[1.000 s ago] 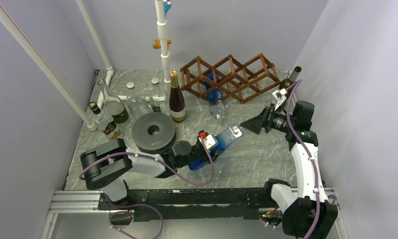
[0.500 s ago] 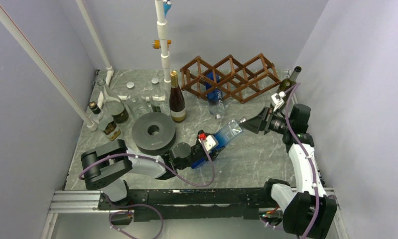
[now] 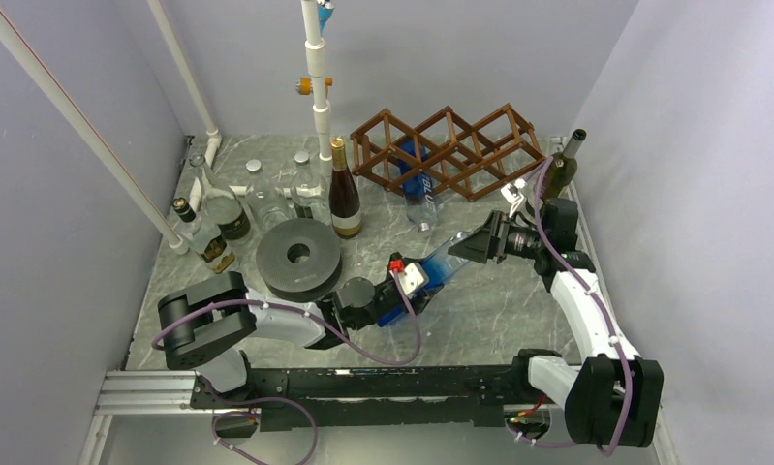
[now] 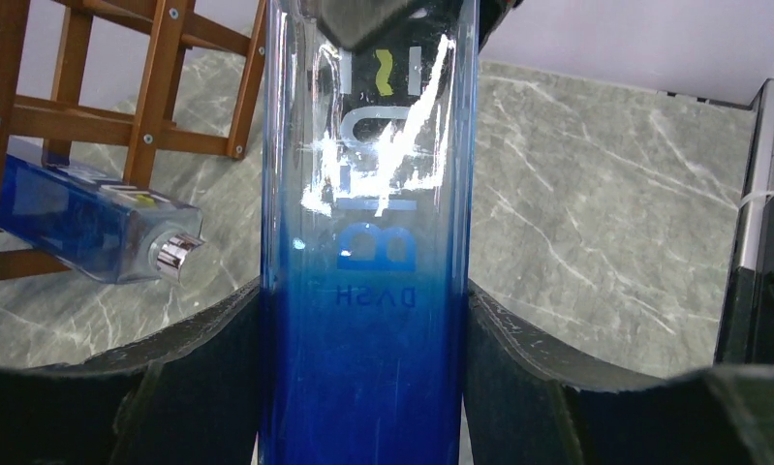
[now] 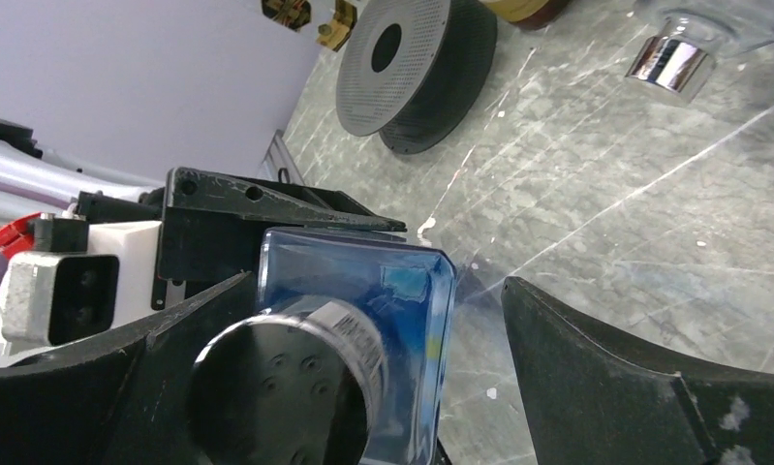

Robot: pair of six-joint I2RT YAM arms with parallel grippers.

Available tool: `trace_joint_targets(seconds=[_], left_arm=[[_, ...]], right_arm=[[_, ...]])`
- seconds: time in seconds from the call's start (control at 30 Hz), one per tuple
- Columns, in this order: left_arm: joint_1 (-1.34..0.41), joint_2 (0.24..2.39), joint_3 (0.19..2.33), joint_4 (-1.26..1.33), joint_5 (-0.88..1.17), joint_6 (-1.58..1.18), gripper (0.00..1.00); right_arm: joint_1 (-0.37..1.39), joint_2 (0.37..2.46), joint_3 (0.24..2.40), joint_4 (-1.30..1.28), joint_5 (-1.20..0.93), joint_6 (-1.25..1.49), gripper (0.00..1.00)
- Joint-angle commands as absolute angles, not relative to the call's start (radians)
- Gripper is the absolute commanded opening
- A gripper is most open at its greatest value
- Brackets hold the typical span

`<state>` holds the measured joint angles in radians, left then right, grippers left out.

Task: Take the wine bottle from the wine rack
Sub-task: Place the wine bottle at the center of the board.

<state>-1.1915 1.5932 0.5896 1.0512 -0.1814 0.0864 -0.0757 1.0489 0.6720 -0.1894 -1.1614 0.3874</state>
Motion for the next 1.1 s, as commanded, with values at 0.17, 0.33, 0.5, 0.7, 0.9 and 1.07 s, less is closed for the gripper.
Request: trace_joint_targets(seconds=[0.17,0.33,0.5,0.7,0.9,1.07], left_arm=[[-1.204,1.579,0.692,1.291,-0.197,0.094,0.0],[-1.207,1.588,0.694,1.296,-0.213,0.09,0.0],[-1.209,1.594,0.699,1.296,-0.218,0.085,0.0],[-1.21,1.602,0.7,1.289,-0.2,0.068,0.01],[-1.21,1.602,0.686,1.289,-0.177,0.036,0.43],[-1.21,1.611,0.68,1.287,-0.17,0.006,0.79]], right_arm=[[-0.02,1.056,0.667,-0.112,-1.15,0.376,0.94],[-0.013,1.047,0.667,-0.108,-1.147,0.366,0.85],[-0.006,1.041,0.672,-0.117,-1.138,0.336,0.66],[-0.006,1.032,0.703,-0.146,-1.141,0.27,0.17],[-0.029,1.009,0.726,-0.169,-1.153,0.232,0.0],[-0.059,0.993,0.738,-0.191,-1.166,0.212,0.0]])
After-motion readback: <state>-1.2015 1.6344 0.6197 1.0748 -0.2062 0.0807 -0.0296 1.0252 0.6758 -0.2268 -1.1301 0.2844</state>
